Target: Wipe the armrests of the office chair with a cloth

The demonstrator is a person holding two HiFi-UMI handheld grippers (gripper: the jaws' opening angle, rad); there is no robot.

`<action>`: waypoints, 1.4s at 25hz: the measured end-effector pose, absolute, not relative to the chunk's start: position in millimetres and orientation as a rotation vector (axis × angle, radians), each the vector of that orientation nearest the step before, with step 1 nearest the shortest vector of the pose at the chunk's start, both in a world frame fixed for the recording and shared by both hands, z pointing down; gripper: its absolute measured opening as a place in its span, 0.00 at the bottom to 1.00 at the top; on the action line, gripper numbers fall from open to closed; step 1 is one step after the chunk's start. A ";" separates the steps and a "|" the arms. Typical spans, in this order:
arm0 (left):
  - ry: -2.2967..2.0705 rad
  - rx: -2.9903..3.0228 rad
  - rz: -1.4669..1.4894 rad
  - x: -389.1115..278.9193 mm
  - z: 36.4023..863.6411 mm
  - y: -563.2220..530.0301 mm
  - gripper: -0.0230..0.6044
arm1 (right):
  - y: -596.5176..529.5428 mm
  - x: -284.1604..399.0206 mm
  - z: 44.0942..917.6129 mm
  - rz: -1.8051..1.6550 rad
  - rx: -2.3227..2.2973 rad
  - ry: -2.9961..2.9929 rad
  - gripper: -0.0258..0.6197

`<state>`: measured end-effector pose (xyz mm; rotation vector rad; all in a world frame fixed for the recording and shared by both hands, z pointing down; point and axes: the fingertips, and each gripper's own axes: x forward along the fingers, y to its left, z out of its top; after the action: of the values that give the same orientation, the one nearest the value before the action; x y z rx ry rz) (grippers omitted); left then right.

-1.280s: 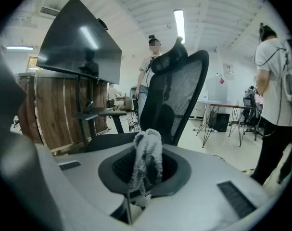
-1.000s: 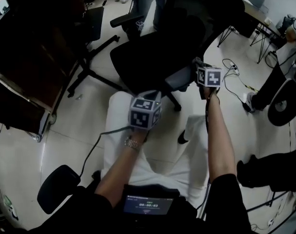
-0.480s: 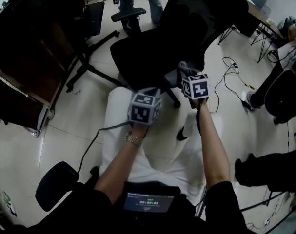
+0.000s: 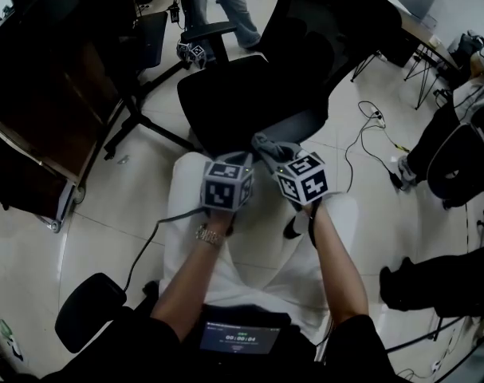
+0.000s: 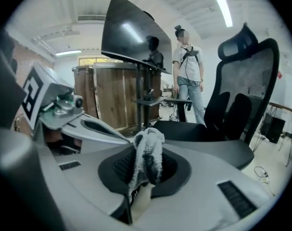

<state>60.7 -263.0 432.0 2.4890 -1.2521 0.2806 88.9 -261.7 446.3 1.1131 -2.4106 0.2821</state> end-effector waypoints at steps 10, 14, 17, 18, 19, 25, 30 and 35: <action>-1.228 2.490 0.268 61.8 432.0 -262.1 0.04 | -357.7 272.8 392.7 0.286 1.602 -2.192 0.11; -1.211 2.497 0.286 66.4 434.9 -261.2 0.04 | -393.2 325.0 450.6 0.370 1.689 -1.977 0.11; -1.198 2.504 0.294 66.1 436.1 -258.6 0.04 | -393.2 315.4 471.4 0.414 1.721 -2.000 0.11; -1.197 2.505 0.295 65.2 435.7 -258.8 0.04 | -390.7 310.8 470.0 0.412 1.758 -2.011 0.11; -1.199 2.504 0.297 63.6 435.9 -260.4 0.04 | -387.9 305.9 466.8 0.404 1.795 -2.020 0.11; -1.195 2.493 0.276 62.1 437.3 -262.5 0.04 | -350.3 240.2 456.6 0.441 1.788 -2.245 0.11; -1.190 2.493 0.269 64.5 438.0 -261.5 0.04 | -307.4 161.7 453.3 0.465 1.616 -2.442 0.11; -1.194 2.491 0.263 63.7 433.7 -259.2 0.04 | -274.4 104.1 447.1 0.407 1.337 -2.551 0.11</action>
<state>63.7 -259.2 433.7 2.4911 -1.1941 0.2627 104.1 -274.4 447.1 1.3367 -2.5508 0.4074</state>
